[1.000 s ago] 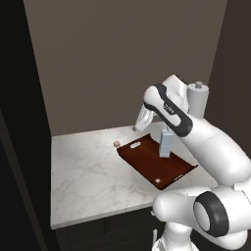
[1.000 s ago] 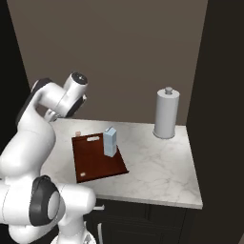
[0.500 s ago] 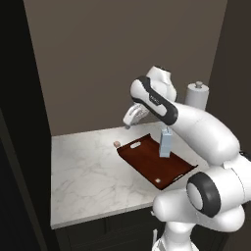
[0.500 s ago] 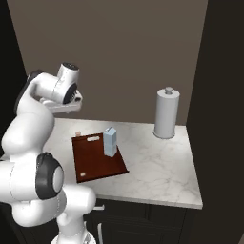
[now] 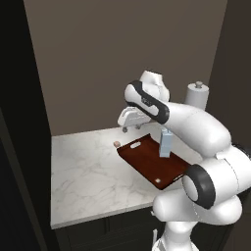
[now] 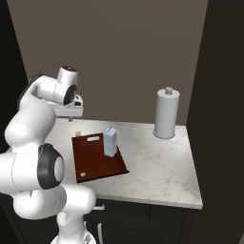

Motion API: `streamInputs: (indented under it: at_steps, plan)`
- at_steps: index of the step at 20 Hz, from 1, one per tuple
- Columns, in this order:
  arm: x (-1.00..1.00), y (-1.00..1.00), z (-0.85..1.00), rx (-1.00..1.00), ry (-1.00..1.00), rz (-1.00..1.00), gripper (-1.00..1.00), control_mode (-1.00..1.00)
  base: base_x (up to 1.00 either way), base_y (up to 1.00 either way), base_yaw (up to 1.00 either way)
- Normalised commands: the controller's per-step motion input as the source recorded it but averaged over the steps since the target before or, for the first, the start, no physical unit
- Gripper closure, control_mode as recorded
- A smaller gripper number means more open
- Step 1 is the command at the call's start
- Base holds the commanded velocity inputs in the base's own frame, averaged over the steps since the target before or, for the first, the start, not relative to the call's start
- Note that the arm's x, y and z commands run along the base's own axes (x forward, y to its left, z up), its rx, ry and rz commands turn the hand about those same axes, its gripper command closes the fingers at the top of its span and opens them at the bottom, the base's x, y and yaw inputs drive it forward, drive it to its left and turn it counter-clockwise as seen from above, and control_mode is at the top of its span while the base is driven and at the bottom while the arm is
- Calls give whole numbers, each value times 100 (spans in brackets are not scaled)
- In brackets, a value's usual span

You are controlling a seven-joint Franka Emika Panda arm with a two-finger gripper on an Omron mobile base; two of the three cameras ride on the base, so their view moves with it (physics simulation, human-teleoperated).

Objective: Take out the milk from the fridge and place it on the tray on the counter. Then take the sugar cube near the tray and place it in the tray.

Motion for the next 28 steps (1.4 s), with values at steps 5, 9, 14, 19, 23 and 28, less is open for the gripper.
streamInputs:
  at_steps: [5, 9, 14, 19, 23, 28]
  plan:
    - [0, 2, -21, -13, 0, -16, -100, -100, 0, 0, 0]
    - [0, 0, -31, -13, 0, -14, -100, -100, 0, 0, 0]
    - [16, 0, -30, -10, 2, -12, -100, -100, 0, 0, 0]
    - [36, 0, -12, -2, 1, -6, -100, -100, 0, 0, 0]
    - [44, 0, -11, 0, 0, -3, -100, -100, 0, 0, 0]
    - [41, 3, -23, -1, 0, -1, -100, -100, 0, 0, 0]
